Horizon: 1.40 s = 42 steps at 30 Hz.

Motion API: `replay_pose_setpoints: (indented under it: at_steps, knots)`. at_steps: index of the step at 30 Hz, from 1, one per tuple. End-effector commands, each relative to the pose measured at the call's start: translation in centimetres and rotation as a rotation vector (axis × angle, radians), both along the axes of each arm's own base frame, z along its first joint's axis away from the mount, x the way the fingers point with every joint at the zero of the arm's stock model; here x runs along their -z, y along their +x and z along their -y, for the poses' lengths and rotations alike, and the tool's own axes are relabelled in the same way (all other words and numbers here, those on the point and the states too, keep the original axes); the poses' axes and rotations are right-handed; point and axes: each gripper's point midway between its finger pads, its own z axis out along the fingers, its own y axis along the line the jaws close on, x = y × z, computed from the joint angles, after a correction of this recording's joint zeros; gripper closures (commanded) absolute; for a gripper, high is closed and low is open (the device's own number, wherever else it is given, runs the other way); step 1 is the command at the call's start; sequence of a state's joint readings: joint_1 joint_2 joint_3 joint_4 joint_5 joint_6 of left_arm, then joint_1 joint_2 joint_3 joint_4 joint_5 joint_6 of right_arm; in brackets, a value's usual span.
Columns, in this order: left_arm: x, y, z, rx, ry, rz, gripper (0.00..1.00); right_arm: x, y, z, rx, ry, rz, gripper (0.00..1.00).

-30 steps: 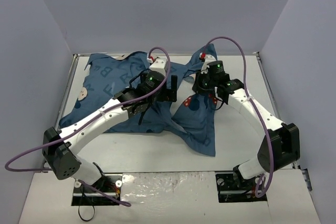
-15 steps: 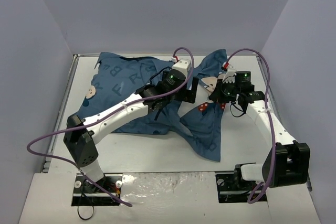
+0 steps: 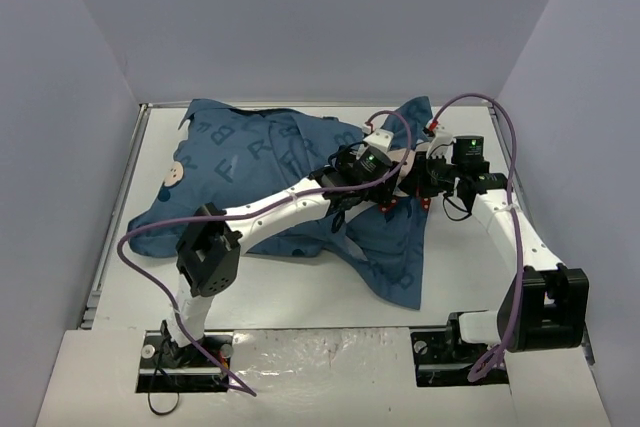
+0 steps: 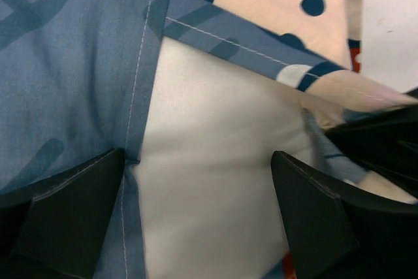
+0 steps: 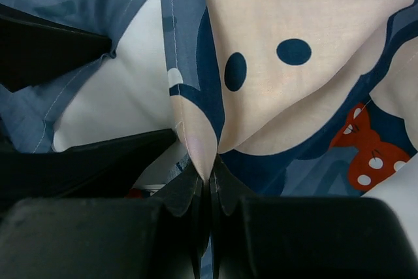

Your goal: Remove the pillowcase from the pillow

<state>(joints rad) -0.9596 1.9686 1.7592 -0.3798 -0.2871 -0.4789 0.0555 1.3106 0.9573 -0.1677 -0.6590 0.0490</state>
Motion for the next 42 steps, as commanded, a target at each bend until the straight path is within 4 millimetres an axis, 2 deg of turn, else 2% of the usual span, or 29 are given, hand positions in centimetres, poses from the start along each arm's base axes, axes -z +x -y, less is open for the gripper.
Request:
replay_pose_setpoints:
  at_steps: [1, 6, 7, 8, 9, 10, 15, 16, 17, 18, 20, 22, 24, 25, 27, 28, 32, 35, 37, 38, 39, 40, 41, 42]
  knots:
    - [0.8, 0.7, -1.5, -0.055, 0.087, 0.014, 0.08, 0.4, 0.8, 0.7, 0.020, -0.012, -0.001, 1.00]
    - [4.3, 1.6, -5.5, -0.167, 0.236, -0.004, 0.25, 2.0, 1.8, 3.6, 0.142, -0.089, -0.027, 1.00]
    - [4.9, 1.8, -6.6, -0.194, 0.246, -0.021, 0.33, 2.7, 1.8, 4.5, 0.173, -0.102, -0.040, 1.00]
    - [5.6, 1.8, -7.3, -0.207, 0.259, -0.033, 0.37, 3.2, 1.8, 5.3, 0.198, -0.111, -0.051, 1.00]
    - [6.1, 1.7, -8.0, -0.220, 0.270, -0.042, 0.41, 3.7, 1.7, 5.8, 0.213, -0.118, -0.062, 1.00]
    - [7.3, 1.5, -9.6, -0.250, 0.297, -0.062, 0.51, 4.6, 1.6, 6.7, 0.236, -0.132, -0.082, 1.00]
    - [9.7, 0.4, -14.2, -0.338, 0.356, -0.106, 0.69, 7.1, 1.6, 9.3, 0.299, -0.153, -0.153, 1.00]
    - [9.3, 0.3, -14.8, -0.354, 0.343, -0.103, 0.70, 7.5, 1.6, 9.6, 0.314, -0.152, -0.165, 1.00]
    - [10.2, -0.3, -16.0, -0.367, 0.360, -0.121, 0.71, 8.1, 1.8, 10.3, 0.331, -0.147, -0.187, 1.00]
    - [9.6, -0.3, -16.9, -0.383, 0.341, -0.118, 0.72, 8.5, 1.7, 10.6, 0.341, -0.149, -0.201, 1.00]
    - [10.1, -0.7, -18.2, -0.398, 0.339, -0.132, 0.72, 9.4, 1.8, 11.1, 0.367, -0.162, -0.231, 1.00]
    - [9.6, -0.6, -19.2, -0.416, 0.319, -0.133, 0.72, 10.2, 1.9, 11.8, 0.403, -0.188, -0.259, 1.00]
    - [9.5, -0.6, -20.3, -0.436, 0.309, -0.137, 0.73, 12.1, 1.9, 12.4, 0.444, -0.219, -0.323, 1.00]
    - [9.4, -0.5, -20.7, -0.450, 0.299, -0.139, 0.73, 13.8, 1.6, 13.0, 0.465, -0.251, -0.371, 1.00]
    - [9.3, -0.6, -21.6, -0.469, 0.282, -0.140, 0.73, 15.3, 1.4, 13.3, 0.474, -0.270, -0.414, 1.00]
    - [9.3, -0.3, -21.8, -0.479, 0.257, -0.142, 0.73, 16.7, 1.0, 13.2, 0.471, -0.271, -0.461, 1.00]
    - [8.0, 0.1, -21.1, -0.448, 0.198, -0.122, 0.72, 18.4, 0.7, 12.2, 0.424, -0.263, -0.503, 1.00]
    - [5.2, 0.7, -18.3, -0.342, 0.084, -0.086, 0.70, 18.9, 0.7, 10.9, 0.371, -0.267, -0.503, 1.00]
    - [2.4, 1.4, -16.0, -0.263, 0.007, -0.040, 0.68, 19.1, 0.7, 9.9, 0.333, -0.261, -0.502, 1.00]
    - [1.0, 0.9, -14.3, -0.194, -0.038, -0.035, 0.64, 19.1, 0.8, 9.4, 0.316, -0.251, -0.500, 1.00]
    - [-1.4, 1.3, -12.9, -0.143, -0.076, 0.006, 0.61, 19.1, 0.9, 9.1, 0.303, -0.249, -0.498, 1.00]
    - [-2.7, 1.1, -11.9, -0.108, -0.100, 0.019, 0.54, 19.2, 0.8, 8.9, 0.287, -0.246, -0.497, 1.00]
    - [-3.7, 0.3, -10.3, -0.041, -0.124, 0.013, 0.42, 19.0, 1.0, 8.6, 0.272, -0.235, -0.491, 1.00]
    - [-4.6, -0.1, -9.3, 0.000, -0.141, 0.019, 0.36, 19.0, 1.0, 8.4, 0.260, -0.230, -0.490, 1.00]
